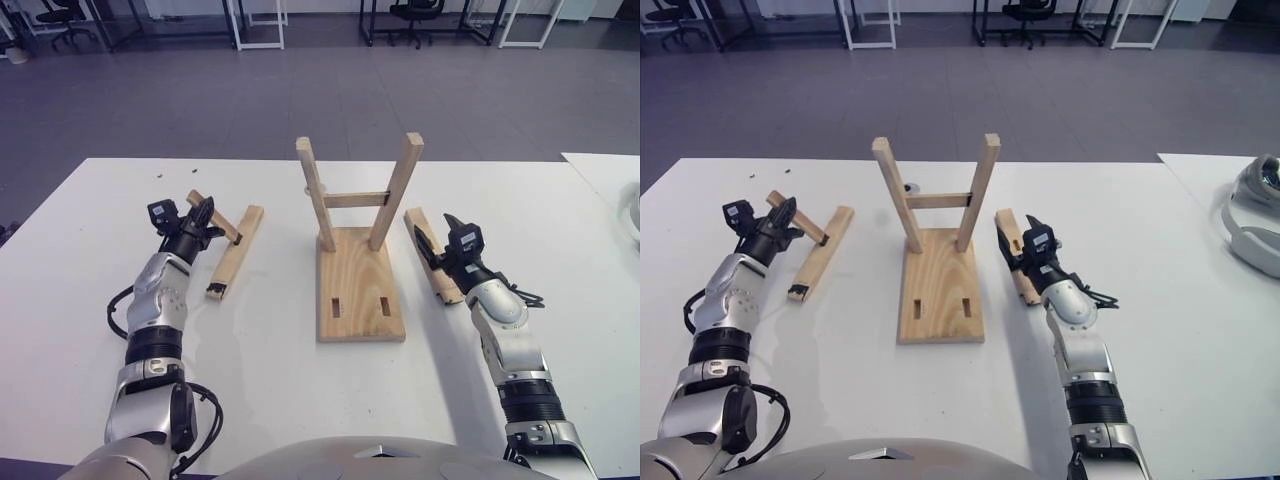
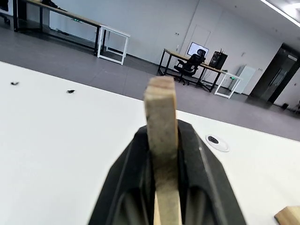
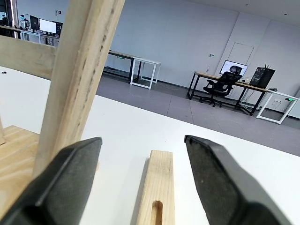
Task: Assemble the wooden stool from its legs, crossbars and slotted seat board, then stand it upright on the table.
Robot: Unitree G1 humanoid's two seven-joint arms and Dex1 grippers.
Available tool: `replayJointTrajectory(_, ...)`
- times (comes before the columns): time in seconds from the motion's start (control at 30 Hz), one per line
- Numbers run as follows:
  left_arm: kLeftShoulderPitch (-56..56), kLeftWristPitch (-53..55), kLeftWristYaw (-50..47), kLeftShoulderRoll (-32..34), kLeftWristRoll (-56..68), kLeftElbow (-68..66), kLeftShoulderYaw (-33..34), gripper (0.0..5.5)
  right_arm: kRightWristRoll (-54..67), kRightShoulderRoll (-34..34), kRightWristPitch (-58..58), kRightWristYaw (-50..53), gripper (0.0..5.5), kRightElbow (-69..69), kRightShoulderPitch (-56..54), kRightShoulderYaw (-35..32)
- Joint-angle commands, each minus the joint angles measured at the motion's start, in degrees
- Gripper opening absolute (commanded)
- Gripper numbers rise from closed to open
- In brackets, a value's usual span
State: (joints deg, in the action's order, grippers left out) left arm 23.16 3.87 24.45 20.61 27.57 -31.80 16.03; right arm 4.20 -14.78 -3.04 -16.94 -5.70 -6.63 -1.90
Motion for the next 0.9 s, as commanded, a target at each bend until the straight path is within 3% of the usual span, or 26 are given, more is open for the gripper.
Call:
replayJointTrajectory(0.03, -7.36, 2.33, -2.62, 3.93, -12.47, -5.57, -7.14, 0.39, -0.32, 0.0, -0.14, 0.3, 3.29, 0.98, -0.21, -0.13)
replayJointTrajectory(0.6, -14.76, -3.45, -2.58, 4.4, -16.67, -17.9, -12.17, 0.39, -1.55, -0.74, -1.63, -0.14, 3.29, 0.54, -1.78, 0.95)
replayJointTrajectory(0.77, -11.49, -5.88, 1.57, 5.35, -9.31, -1.03, -7.55, 0.39, -1.59, -0.9, -1.72, -0.16, 3.29, 0.77, -2.26, 1.13)
replayJointTrajectory(0.8, -10.31, -5.31, 1.88, 6.21, -9.01, 1.45, -7.03, 0.76, -1.58, -0.83, -1.84, -0.15, 3.29, 0.54, -2.45, 1.17)
replayJointTrajectory(0.9, -7.89, -3.21, 3.12, 8.77, -9.4, 4.07, -6.02, 1.2, -1.87, -0.4, -2.26, 0.11, 3.29, 0.31, -2.42, 1.21)
